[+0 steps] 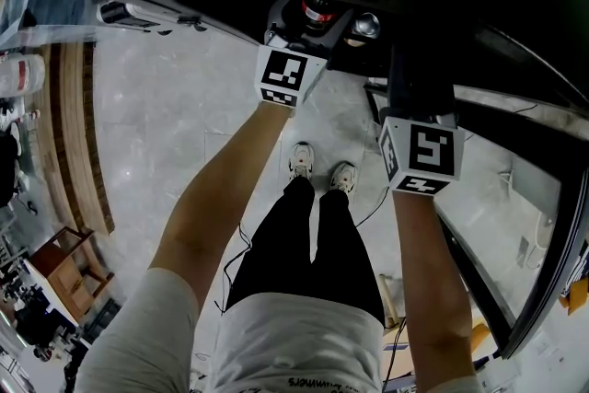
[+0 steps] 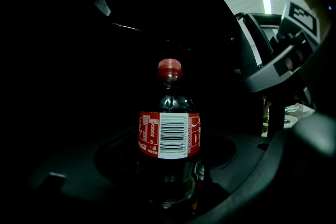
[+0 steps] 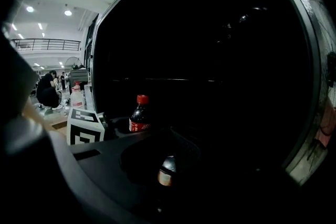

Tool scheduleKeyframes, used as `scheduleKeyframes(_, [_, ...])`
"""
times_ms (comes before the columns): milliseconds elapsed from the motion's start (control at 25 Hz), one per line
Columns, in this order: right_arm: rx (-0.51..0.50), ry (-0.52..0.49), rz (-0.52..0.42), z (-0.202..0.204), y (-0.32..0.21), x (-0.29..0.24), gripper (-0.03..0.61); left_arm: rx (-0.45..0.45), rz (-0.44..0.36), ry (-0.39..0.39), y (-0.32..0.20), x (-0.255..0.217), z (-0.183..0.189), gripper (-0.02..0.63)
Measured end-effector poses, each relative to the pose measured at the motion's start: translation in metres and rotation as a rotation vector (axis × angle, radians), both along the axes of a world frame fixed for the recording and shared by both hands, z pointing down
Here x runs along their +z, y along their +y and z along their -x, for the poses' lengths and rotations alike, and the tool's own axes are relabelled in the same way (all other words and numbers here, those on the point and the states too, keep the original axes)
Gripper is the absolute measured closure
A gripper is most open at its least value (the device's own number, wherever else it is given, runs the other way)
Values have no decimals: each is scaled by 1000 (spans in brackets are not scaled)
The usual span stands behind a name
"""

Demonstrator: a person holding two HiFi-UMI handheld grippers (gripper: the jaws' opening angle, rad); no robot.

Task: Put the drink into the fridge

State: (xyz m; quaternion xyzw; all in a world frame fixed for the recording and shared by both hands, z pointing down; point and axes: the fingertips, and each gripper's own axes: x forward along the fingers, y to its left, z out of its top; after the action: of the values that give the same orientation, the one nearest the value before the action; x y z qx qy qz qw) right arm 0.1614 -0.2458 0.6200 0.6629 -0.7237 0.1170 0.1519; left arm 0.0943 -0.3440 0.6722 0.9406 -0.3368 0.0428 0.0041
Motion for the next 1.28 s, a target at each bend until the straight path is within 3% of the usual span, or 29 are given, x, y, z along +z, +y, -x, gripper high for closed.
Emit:
scheduleKeyframes(480, [3, -5, -4, 1, 3, -7, 572, 27, 54, -90, -1, 10, -7, 295])
scheduleKeyframes(840, [9, -16, -11, -2, 8, -20, 571, 14, 43, -73, 9, -14, -2, 288])
scheduleKeyframes(1280, [5, -17, -36, 0, 13, -44, 571, -61, 102, -73, 28, -29, 10, 285])
